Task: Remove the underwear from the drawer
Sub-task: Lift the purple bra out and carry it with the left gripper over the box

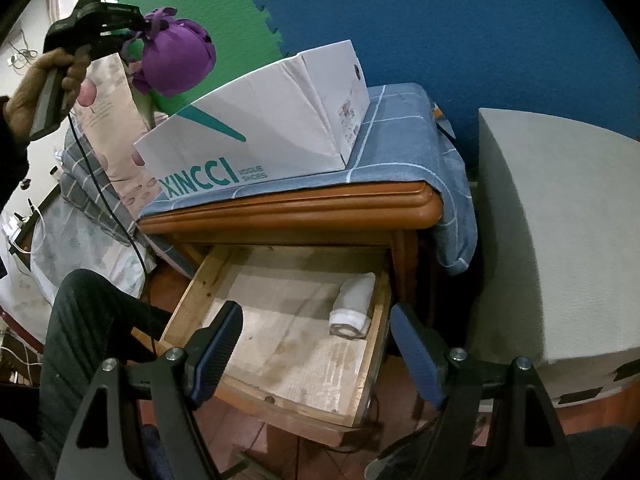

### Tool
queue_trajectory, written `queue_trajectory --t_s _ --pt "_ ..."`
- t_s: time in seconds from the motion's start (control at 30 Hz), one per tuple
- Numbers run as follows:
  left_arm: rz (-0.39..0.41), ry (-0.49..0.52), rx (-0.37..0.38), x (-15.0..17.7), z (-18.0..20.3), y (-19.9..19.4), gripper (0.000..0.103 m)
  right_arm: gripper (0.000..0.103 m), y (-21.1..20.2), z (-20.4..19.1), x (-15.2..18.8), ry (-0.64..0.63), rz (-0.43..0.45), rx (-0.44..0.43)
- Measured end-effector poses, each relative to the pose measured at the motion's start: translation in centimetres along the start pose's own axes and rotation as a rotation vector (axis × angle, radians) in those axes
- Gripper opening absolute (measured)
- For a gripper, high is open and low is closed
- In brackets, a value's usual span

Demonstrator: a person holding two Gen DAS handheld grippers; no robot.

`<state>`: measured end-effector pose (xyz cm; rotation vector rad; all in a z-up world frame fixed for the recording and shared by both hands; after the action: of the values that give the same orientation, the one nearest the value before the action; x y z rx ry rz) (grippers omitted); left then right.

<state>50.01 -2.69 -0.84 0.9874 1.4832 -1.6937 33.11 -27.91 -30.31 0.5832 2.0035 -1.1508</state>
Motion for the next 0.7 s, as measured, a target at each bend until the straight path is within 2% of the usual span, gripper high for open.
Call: queue_trajectory --t_s 0.5,0.7 --pt "-0.063 0.021 -0.102 1.4 -0.9 4.6 0.008 0.078 0.2 -0.5 0.3 -0.014 -0.015 -0.013" --pt "-0.095 0.049 -0.122 2.8 0.3 6.5 0.008 0.078 0.4 -0.7 0.4 -0.028 -0.023 -0.014"
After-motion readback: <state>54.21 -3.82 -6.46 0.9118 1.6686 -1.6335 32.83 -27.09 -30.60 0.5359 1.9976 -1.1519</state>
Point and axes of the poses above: each gripper's, at about its wrist camera, not at the fingertips, and y roughly the way its jaws point, z to its right, x to its underside, the point moved 10 cm from there along y, roughly the way its jaws point, and after that the axes turned 8 degrees about z, right-handed, at the moved point
